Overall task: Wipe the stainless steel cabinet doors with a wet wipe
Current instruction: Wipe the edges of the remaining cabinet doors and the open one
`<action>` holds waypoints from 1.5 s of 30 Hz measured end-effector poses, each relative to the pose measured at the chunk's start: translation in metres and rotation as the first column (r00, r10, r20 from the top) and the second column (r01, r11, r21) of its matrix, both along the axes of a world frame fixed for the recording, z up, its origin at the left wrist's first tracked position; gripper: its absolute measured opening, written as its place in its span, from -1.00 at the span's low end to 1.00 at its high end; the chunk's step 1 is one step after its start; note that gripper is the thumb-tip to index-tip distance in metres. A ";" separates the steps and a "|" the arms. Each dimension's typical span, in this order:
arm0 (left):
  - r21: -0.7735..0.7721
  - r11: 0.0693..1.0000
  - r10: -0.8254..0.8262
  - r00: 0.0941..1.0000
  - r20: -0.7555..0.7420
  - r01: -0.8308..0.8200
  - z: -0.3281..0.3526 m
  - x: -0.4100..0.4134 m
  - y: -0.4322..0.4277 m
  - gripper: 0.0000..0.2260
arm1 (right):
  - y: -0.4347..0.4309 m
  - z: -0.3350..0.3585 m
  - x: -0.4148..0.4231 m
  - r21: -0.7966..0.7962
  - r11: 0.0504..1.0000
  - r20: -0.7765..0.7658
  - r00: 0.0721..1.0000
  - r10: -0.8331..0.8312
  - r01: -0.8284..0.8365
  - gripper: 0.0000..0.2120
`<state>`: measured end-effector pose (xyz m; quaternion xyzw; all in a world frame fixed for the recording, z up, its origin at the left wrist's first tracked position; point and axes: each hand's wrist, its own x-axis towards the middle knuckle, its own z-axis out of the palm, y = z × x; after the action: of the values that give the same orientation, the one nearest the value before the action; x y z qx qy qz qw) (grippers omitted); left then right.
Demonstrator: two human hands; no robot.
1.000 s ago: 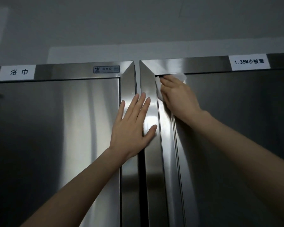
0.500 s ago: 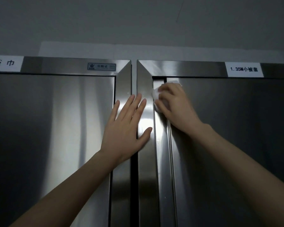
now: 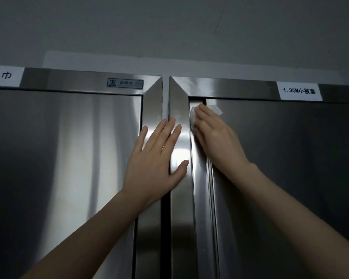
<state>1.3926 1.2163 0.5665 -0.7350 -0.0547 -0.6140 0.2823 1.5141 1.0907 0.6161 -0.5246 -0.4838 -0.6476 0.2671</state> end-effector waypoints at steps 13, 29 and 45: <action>0.006 1.000 -0.015 1.000 0.004 0.015 0.000 0.000 0.001 -0.39 | -0.012 -0.002 -0.001 -0.115 0.993 -0.108 0.994 0.013 -0.026 -0.54; 0.017 0.999 -0.029 1.000 0.012 0.029 0.000 0.001 0.002 -0.40 | -0.022 0.006 0.009 -0.180 0.978 0.087 0.992 -0.093 0.107 -0.62; 0.020 1.000 0.010 1.000 -0.001 -0.010 -0.001 0.001 0.001 -0.39 | -0.011 0.004 -0.002 -0.133 0.984 -0.051 0.991 -0.125 0.117 -0.61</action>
<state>1.3941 1.2177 0.5654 -0.7323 -0.0518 -0.6127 0.2928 1.5116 1.0795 0.6199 -0.5881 -0.4839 -0.6142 0.2066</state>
